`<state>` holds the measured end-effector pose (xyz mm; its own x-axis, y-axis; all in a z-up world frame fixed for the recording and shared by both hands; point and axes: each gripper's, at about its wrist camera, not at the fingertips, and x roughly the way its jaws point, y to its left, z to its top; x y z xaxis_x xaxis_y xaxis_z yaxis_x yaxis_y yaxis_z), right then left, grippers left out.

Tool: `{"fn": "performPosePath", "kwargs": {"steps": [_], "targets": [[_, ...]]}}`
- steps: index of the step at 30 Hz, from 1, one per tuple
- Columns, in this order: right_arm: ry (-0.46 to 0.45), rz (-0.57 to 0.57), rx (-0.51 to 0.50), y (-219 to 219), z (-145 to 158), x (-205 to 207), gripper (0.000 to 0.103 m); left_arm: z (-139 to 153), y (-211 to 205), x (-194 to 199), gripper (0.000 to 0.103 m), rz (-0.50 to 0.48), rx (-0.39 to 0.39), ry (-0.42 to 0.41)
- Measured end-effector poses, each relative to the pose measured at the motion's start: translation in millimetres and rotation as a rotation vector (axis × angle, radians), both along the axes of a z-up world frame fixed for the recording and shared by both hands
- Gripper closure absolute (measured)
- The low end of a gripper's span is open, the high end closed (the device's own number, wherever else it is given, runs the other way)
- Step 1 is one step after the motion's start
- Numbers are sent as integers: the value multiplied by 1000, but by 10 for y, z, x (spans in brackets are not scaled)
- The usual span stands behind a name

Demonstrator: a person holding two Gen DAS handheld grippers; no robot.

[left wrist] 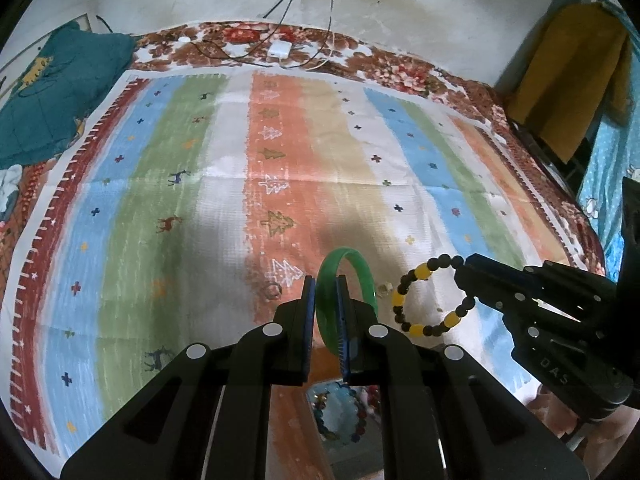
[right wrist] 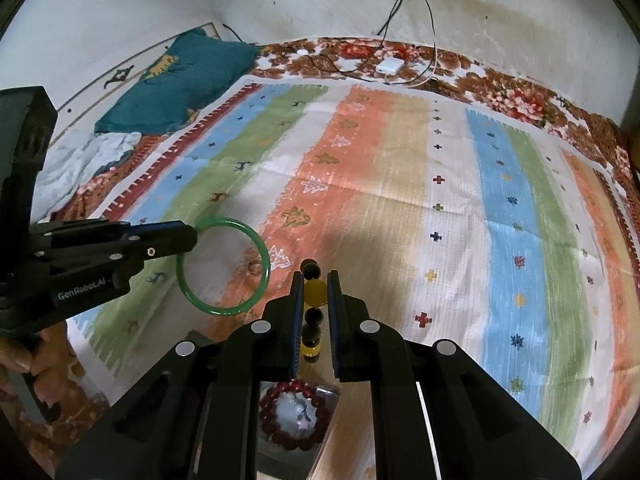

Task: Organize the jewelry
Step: 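Lift and carry the jade bangle and yellow-black bracelet toward the tin box, then open both tools above the tin to drop the bangle and bracelet in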

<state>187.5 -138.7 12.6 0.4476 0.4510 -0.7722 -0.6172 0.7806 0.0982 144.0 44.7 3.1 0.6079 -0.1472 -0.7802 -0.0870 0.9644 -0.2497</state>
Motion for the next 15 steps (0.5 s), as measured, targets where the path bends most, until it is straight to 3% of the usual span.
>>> {"fn": "performPosePath", "kwargs": {"steps": [15], "targets": [[-12,39,30,-111,101,-343,91,85,-146,-367,94,-31,-12,-33]]}}
